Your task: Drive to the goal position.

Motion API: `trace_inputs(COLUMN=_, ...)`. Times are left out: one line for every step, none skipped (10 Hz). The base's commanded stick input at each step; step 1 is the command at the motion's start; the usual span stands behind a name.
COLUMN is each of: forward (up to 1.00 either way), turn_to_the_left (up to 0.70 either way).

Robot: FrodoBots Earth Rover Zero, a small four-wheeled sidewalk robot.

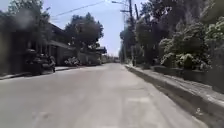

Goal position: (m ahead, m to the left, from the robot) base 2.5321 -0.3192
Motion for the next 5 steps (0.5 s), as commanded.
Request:
trace_inputs(forward=1.0, turn_to_the_left=0.0)
trace_inputs(forward=1.0, turn_to_the_left=0.0)
trace_inputs(forward=1.0, turn_to_the_left=0.0)
trace_inputs(forward=1.0, turn_to_the_left=0.0)
trace_inputs(forward=1.0, turn_to_the_left=0.0)
